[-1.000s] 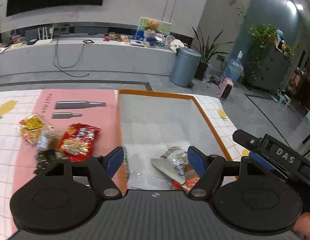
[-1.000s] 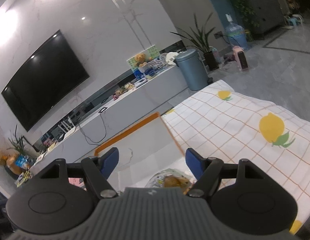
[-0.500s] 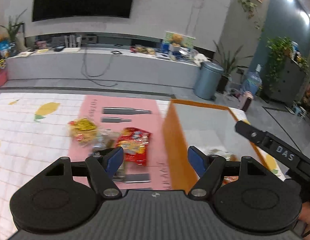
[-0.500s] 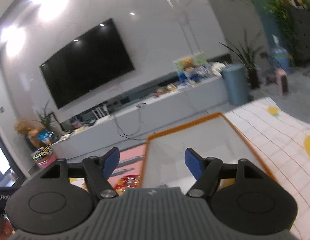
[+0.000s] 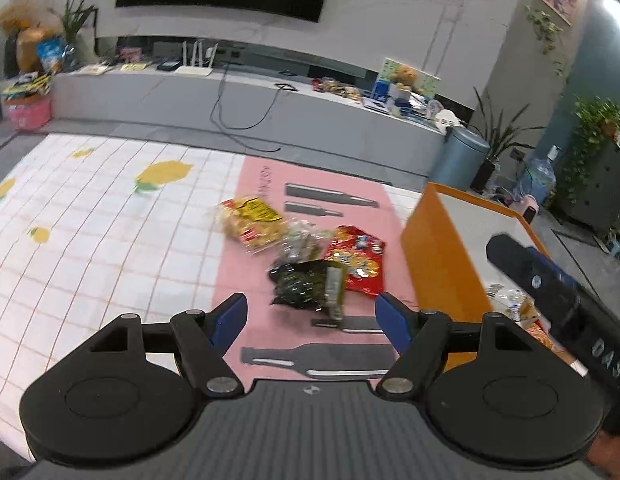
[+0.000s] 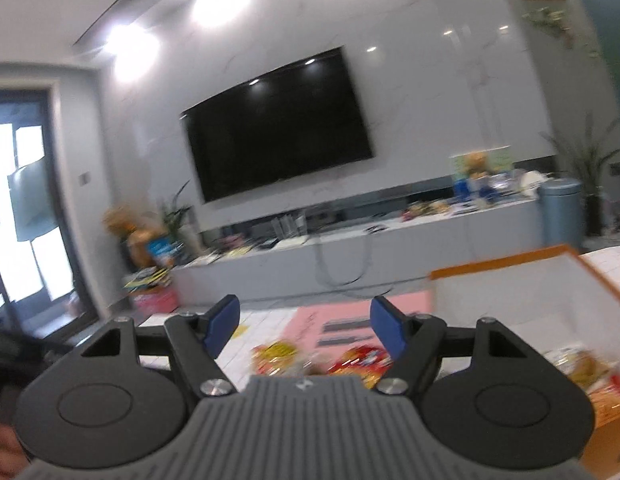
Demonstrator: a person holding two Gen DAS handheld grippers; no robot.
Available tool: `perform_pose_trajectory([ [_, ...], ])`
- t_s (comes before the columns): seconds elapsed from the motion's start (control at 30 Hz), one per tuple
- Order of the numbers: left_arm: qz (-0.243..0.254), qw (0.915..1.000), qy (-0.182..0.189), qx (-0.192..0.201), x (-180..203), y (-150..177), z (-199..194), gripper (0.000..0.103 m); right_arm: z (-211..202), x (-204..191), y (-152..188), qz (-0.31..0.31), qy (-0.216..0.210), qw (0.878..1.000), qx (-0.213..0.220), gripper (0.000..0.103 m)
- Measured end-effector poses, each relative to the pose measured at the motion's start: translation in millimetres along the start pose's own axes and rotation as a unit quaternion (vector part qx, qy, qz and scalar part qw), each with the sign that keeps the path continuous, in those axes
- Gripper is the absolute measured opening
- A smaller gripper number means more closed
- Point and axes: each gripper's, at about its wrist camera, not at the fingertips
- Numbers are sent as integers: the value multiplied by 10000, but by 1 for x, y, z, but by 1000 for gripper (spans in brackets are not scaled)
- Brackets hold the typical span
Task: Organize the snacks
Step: 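Withdraw both open grippers from the orange box back over the snack pile, then grasp the dark green seaweed bag with the right gripper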
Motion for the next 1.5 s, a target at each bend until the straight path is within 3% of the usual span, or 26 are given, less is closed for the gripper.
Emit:
perform_pose_trajectory([
  [0.33, -334, 9989, -13, -322, -42, 20, 29, 86, 34, -29, 37, -1000, 60, 9926, -685, 66],
  [0.57, -172, 9986, -69, -492, -51, 28, 51, 86, 61, -25, 64, -1154, 362, 9862, -1128, 67],
  [0.73, -82, 9981, 16, -617, -48, 29, 59, 86, 76, -27, 89, -1296, 563, 9803, -1383, 74],
  [0.83, -26, 9977, 51, -679, -46, 30, 62, 86, 85, -23, 98, -1273, 671, 9791, -1435, 77],
  [1.03, 10, 9957, -45, -920, -45, 32, 70, 86, 89, -21, 109, -1288, 887, 9749, -1584, 96],
  [1.2, 27, 9952, -60, -975, -45, 34, 70, 86, 88, -11, 111, -981, 1014, 9762, -1647, 98],
  [1.37, 14, 9956, -86, -936, -45, 29, 68, 86, 88, -13, 103, -1109, 1016, 9803, -1279, 99],
  [1.5, -41, 9958, -108, -904, -49, 24, 67, 86, 93, -11, 98, -843, 845, 9854, -1210, 99],
])
Point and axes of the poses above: each gripper's, at about its wrist camera, not at the fingertips, and z roughly the way its jaws point, x to its right, y to its underside, and after that the axes turned 7 degrees about -y, right-handed
